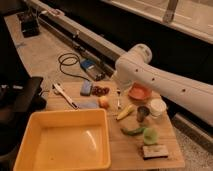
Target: Place fork in tray
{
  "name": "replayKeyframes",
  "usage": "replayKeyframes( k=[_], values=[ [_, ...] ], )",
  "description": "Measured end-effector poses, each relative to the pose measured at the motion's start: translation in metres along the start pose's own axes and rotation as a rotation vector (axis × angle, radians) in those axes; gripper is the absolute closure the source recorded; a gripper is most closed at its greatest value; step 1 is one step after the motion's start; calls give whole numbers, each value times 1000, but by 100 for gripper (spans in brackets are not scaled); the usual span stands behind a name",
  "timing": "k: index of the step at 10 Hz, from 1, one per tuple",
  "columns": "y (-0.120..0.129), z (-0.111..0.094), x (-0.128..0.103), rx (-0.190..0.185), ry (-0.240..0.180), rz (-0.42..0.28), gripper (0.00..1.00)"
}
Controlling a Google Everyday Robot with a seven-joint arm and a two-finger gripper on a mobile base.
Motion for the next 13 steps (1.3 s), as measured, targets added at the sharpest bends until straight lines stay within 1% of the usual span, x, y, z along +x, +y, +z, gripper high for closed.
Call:
replayKeyframes(
  k=[1,3,4,5,6,7,8,12,13],
  values=[
    [-7,20,2,-19,2,-24,35],
    [-13,54,3,-52,3,-48,35],
    [-13,79,10,-82,6,-49,35],
    [-12,95,17,-98,5,-42,35],
    [-11,102,21,-107,6,-38,35],
    [-11,102,21,-107,6,-38,35],
    [-1,137,37,-139,-13,32,35],
    [-1,137,37,-141,-15,34,35],
    [-1,138,37,-148,-15,34,35]
  ],
)
